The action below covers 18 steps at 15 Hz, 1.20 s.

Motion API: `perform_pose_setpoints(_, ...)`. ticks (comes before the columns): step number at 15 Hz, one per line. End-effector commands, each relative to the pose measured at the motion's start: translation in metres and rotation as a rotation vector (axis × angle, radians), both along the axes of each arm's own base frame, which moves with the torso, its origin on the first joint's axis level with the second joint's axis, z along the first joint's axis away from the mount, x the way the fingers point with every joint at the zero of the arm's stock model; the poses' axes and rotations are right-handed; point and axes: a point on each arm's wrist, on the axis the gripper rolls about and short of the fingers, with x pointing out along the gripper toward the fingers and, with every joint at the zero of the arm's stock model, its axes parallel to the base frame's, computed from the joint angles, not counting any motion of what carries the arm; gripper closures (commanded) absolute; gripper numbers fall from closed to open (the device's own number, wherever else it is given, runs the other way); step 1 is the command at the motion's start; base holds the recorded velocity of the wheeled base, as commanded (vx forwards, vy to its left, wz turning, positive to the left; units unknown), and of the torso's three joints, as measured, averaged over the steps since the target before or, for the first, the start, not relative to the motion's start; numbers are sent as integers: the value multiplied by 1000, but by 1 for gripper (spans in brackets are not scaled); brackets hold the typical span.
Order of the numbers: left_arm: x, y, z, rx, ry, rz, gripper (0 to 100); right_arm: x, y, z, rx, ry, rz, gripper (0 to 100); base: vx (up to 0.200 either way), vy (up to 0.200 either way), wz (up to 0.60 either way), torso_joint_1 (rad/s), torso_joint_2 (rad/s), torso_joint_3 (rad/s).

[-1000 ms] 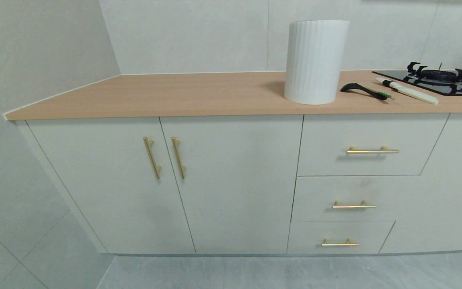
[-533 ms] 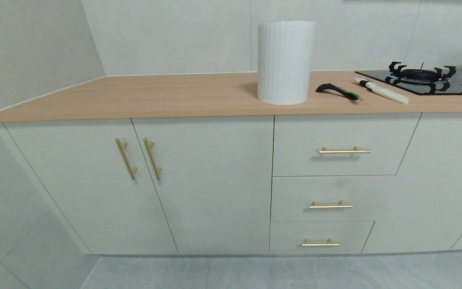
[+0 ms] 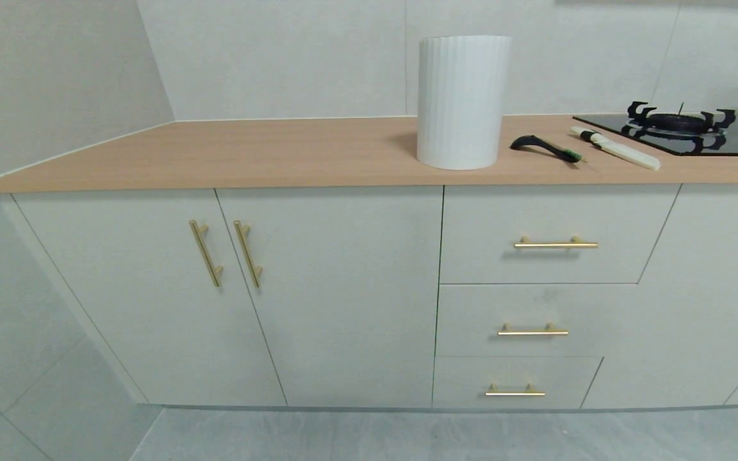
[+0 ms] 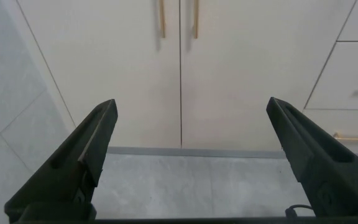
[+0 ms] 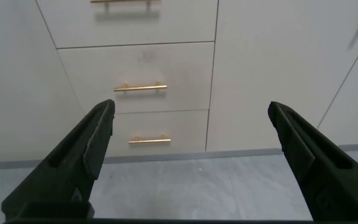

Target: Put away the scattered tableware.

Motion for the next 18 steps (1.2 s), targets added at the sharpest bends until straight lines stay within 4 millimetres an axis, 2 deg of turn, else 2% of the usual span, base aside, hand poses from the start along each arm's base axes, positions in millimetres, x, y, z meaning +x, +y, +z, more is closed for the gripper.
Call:
perform_pose_setpoints(1,0,0,0,-1,0,0,0,0,0,0,0,1,0,0,200,0,0,-2,2,7)
perform_pose_setpoints(18,0,0,0,0,0,0,0,0,0,1,-36,0,9,0,0,0,0,0,0,0)
